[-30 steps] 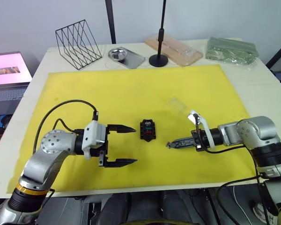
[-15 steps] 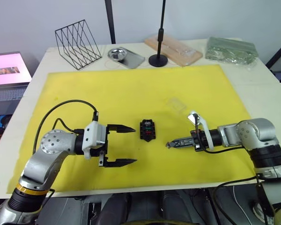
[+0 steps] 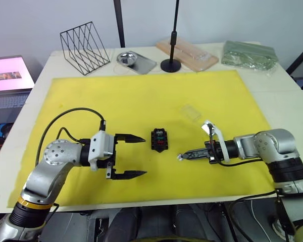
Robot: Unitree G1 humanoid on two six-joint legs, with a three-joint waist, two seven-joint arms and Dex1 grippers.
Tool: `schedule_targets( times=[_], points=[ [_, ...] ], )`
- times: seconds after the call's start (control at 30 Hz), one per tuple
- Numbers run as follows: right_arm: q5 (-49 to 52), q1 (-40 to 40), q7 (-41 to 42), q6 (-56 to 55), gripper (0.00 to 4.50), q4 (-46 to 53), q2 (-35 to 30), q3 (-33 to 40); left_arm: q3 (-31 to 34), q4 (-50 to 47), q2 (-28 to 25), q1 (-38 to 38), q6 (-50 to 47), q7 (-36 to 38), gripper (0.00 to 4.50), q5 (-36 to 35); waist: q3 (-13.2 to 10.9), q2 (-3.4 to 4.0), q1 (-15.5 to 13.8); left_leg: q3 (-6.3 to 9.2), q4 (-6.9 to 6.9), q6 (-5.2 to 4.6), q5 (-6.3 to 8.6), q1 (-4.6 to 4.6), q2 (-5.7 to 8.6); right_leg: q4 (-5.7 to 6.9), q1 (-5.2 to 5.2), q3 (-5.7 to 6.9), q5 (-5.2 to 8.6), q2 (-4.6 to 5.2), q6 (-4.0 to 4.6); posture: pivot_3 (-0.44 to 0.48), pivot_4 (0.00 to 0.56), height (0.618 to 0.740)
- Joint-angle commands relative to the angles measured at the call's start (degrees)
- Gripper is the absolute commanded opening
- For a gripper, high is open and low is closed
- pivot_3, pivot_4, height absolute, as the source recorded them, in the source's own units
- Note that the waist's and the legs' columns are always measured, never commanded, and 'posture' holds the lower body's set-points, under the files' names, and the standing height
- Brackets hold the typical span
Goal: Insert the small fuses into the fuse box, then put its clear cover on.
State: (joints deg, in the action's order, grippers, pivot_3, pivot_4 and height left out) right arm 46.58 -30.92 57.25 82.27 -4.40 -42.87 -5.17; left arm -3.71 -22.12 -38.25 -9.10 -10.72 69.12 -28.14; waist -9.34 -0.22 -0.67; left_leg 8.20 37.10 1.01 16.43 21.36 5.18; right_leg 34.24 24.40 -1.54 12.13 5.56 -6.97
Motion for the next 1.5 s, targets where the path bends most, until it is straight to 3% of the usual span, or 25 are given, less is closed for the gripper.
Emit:
schedule_targets(
  times=[0.03, 0.2, 0.33, 0.43, 0.67, 1.0, 1.5],
  points=[
    [2.17, -2.72, 1.04, 0.06, 0.04, 7.36, -3.86, 3.15, 2.31, -0.40, -0.45, 0.64, -0.11, -0.85, 4.50, -1.67, -0.03, 0.05, -0.04, 0.00, 0.00, 0.00, 0.00, 0.03, 0.00, 0.00, 0.03, 0.00, 0.00, 0.00, 0.00, 0.000, 0.150, 0.740],
    [3.38, -9.71, -3.28, -0.05, 0.04, 17.98, -4.10, 5.91, 4.28, 1.10, -0.34, 0.59, -1.80, -3.02, 4.50, -2.30, -0.03, 0.06, 0.23, 0.00, -0.06, 0.00, 0.00, 0.02, -0.03, 0.01, 0.08, 0.00, 0.00, -0.02, -0.01, 0.000, 0.150, 0.740],
    [-2.65, -17.94, -6.57, -5.56, 0.04, 24.52, -5.24, 0.31, 4.85, 2.52, 2.33, -1.85, -5.91, -8.00, 4.50, -4.06, -0.06, 0.09, -0.01, 0.00, -0.07, 0.00, 0.00, 0.06, -0.02, 0.01, 0.12, 0.02, 0.00, -0.01, -0.02, 0.000, 0.150, 0.740],
    [-4.68, -22.09, -10.02, -6.09, 0.04, 23.73, -2.15, -1.44, 3.97, 2.95, 4.16, -2.85, -6.66, -10.27, 4.50, -3.32, -0.02, 0.00, 0.00, 0.01, -0.05, 0.00, 0.00, 0.05, 0.00, 0.01, 0.10, 0.03, -0.03, 0.01, -0.07, 0.000, 0.150, 0.740],
    [-17.76, -21.92, -2.57, -22.92, 0.04, 21.40, -6.96, -15.95, 1.59, 4.64, 5.22, -1.97, -5.25, -10.64, 4.50, -0.59, -0.02, -0.01, 0.08, -0.03, -0.07, 0.02, 0.00, 0.08, 0.03, 0.01, 0.15, 0.02, -0.04, 0.03, -0.07, 0.000, 0.150, 0.740],
    [-25.67, -25.36, 3.74, -31.31, 0.04, 13.16, -1.42, -21.90, 0.28, 5.61, 6.33, -2.28, -2.96, -10.89, 4.50, 1.84, -0.02, -0.01, 0.27, -0.01, -0.09, 0.03, -0.01, 0.07, 0.00, 0.02, 0.17, 0.01, -0.05, 0.01, -0.05, 0.000, 0.150, 0.740],
    [-33.22, -25.20, 7.54, -36.24, 0.04, 8.00, 3.34, -23.64, 0.25, 4.92, 7.16, -1.90, -3.05, -11.48, 4.50, 2.37, -0.02, 0.00, 0.17, 0.00, -0.10, 0.05, -0.02, 0.07, 0.01, 0.03, 0.20, 0.01, -0.06, 0.02, -0.04, 0.000, 0.150, 0.740]
  ],
)
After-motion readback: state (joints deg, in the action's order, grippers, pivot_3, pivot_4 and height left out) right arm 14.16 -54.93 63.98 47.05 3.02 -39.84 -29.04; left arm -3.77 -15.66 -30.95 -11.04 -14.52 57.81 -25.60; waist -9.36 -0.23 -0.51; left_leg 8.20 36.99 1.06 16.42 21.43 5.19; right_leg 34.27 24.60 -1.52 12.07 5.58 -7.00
